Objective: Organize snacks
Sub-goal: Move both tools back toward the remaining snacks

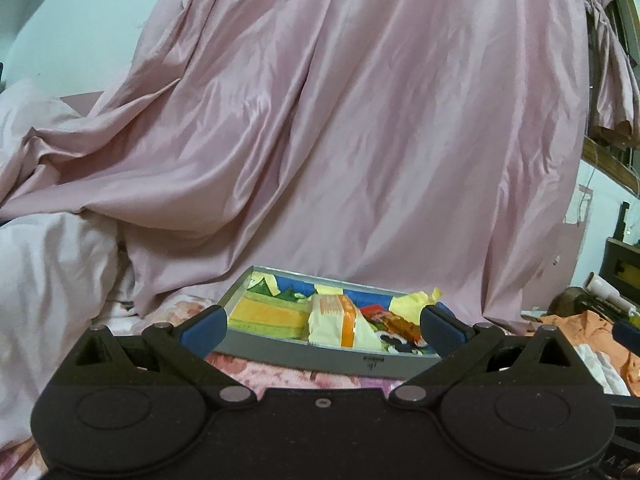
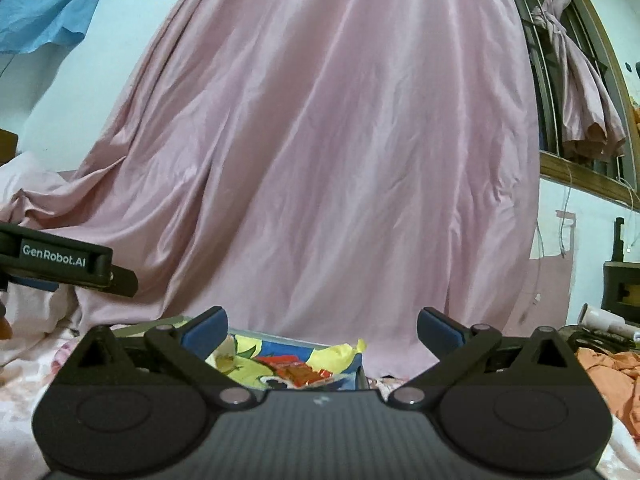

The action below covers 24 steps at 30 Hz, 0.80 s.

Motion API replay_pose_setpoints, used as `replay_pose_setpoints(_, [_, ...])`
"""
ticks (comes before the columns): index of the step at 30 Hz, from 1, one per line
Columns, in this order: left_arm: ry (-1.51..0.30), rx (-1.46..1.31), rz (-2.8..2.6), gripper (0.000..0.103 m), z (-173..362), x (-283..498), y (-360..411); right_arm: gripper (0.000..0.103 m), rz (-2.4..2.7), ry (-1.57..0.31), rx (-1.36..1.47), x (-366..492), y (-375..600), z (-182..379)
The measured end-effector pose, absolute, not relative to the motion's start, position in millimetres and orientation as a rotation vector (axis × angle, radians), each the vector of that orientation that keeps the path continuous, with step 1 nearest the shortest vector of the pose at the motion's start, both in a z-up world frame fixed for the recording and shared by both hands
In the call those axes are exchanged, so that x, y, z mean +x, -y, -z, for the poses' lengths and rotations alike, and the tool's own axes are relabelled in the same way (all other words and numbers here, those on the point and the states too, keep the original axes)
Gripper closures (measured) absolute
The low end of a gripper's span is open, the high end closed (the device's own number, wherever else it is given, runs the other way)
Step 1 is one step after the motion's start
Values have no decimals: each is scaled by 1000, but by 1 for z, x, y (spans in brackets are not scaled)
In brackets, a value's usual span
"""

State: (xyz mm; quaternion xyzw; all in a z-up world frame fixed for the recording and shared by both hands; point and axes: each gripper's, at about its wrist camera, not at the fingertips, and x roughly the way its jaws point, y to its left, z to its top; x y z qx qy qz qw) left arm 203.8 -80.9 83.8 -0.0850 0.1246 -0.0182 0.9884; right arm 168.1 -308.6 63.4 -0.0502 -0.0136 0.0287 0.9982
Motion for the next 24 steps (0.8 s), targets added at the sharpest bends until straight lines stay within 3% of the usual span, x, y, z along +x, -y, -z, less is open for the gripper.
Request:
replay_pose_setpoints(11, [-283, -135, 86, 1, -65, 147, 74, 0, -108, -43, -173, 105, 292, -49])
replay_pose_setpoints(24, [-428, -78, 144, 1, -18, 103, 62, 0, -56, -232, -70, 51, 303, -28])
